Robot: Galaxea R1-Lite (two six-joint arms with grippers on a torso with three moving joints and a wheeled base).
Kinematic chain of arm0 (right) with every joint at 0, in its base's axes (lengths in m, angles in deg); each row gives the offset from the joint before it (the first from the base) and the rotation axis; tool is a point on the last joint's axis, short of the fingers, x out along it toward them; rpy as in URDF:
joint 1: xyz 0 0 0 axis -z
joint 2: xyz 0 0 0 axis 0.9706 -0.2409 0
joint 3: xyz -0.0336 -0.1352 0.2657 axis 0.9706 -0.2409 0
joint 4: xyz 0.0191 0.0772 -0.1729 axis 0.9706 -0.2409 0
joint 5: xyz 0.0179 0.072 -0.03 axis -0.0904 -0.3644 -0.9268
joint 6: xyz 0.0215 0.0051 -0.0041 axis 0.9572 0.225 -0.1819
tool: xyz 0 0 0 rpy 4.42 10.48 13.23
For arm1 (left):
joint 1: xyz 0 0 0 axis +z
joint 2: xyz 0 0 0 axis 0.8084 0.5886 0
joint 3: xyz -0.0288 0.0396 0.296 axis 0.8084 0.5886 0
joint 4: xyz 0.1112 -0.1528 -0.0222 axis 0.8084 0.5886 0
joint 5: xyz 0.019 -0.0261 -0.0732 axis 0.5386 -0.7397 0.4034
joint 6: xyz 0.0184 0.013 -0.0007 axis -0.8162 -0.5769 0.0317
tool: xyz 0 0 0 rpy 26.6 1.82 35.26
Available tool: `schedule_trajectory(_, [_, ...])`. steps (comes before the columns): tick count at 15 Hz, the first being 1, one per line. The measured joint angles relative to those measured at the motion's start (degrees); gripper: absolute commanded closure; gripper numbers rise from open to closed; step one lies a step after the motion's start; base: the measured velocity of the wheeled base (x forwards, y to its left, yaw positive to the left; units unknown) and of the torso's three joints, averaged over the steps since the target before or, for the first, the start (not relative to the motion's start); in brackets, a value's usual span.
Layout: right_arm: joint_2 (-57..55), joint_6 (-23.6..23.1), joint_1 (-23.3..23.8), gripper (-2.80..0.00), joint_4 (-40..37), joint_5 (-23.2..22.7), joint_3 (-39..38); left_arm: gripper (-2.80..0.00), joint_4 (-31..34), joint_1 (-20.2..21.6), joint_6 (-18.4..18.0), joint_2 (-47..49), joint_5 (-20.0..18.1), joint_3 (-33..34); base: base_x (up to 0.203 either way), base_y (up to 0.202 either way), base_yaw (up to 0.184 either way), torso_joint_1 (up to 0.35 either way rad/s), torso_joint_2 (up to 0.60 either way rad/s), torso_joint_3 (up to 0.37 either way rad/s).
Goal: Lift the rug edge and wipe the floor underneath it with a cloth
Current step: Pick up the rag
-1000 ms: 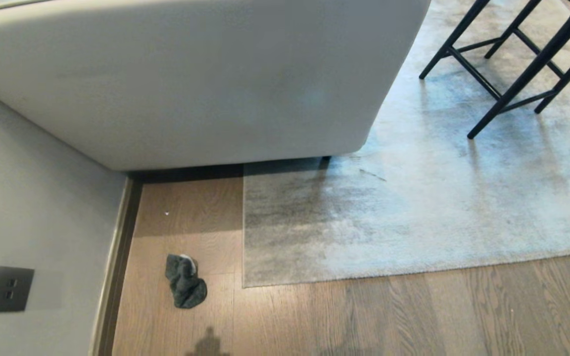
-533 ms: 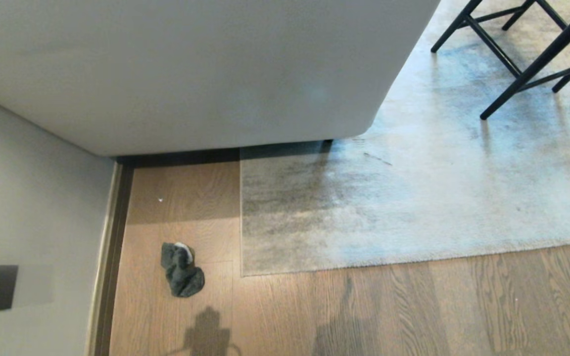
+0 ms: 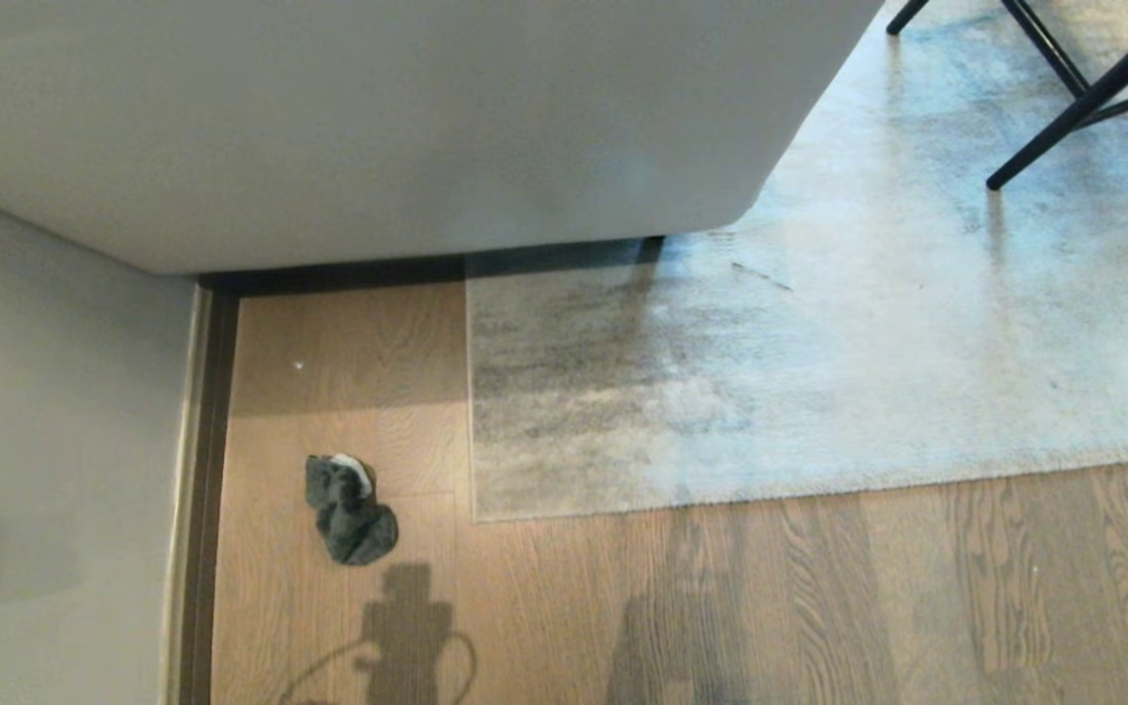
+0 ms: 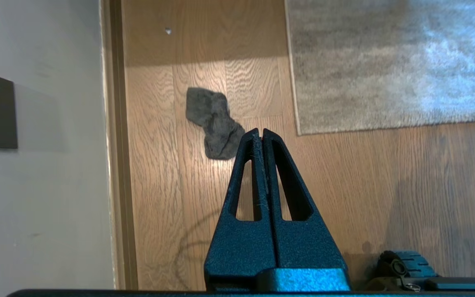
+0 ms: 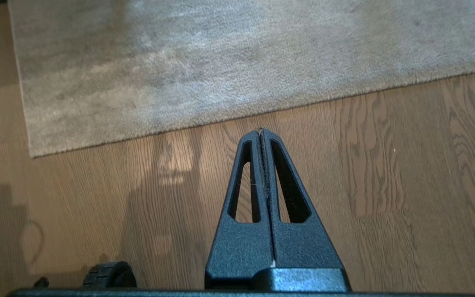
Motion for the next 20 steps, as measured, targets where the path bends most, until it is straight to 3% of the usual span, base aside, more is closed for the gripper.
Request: schedule_trajectory(20, [0.0,0.0,0.0,0.00,0.0,0.0,0.0,0.00,0.0,0.0,0.0,0.0,0.1,0.0,0.000,0.000,0.000,0.002,0.00,-0.200])
